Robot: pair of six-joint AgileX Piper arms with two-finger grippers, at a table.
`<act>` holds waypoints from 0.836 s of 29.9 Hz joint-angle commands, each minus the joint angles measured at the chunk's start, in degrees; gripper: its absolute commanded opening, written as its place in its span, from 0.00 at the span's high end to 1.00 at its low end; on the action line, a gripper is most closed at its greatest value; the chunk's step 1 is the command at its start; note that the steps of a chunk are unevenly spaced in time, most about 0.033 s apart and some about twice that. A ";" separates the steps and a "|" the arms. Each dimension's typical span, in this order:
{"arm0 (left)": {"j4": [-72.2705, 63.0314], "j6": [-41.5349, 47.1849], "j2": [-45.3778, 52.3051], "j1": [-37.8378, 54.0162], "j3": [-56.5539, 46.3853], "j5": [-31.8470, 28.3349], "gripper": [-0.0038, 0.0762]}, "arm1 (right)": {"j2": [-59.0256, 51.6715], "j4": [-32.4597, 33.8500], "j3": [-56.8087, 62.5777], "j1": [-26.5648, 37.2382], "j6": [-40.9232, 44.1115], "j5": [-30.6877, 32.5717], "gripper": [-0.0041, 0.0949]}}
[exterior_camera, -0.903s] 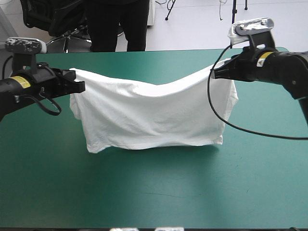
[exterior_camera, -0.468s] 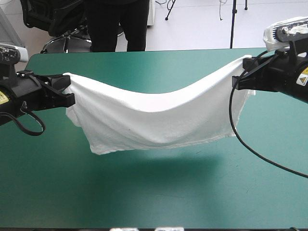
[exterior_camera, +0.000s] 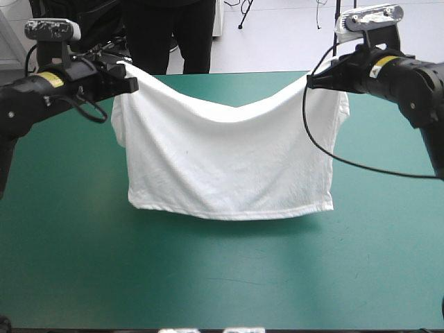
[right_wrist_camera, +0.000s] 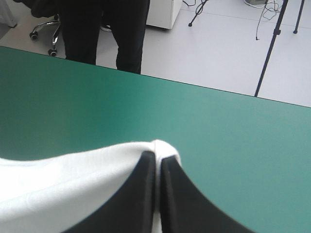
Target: Fold the cloth
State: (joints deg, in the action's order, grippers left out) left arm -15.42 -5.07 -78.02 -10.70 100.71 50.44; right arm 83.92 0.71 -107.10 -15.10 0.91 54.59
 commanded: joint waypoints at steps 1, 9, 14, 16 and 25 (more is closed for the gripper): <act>-0.30 0.29 -4.79 -0.05 8.86 -6.26 0.96 | 4.05 -0.71 -9.09 2.56 -0.52 -4.71 0.98; -0.19 -2.88 -12.32 -0.05 17.95 -5.09 0.96 | 9.86 -4.31 -14.53 3.74 -3.13 -3.83 0.98; -0.21 -5.39 -16.01 -0.05 16.80 4.37 0.96 | 11.52 -4.21 -10.21 3.74 -3.58 -2.32 0.98; -0.21 -5.78 -16.23 -0.05 13.37 4.66 0.96 | 11.74 -4.21 -7.34 3.74 -3.58 -1.32 0.98; -0.21 -7.05 -15.45 -0.05 -6.84 10.09 0.96 | 11.39 -5.46 8.03 3.54 -4.66 3.62 0.98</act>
State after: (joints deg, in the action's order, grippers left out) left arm -14.46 -11.84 -96.76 -10.70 96.43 61.45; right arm 98.43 -3.67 -100.43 -11.82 -2.64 58.96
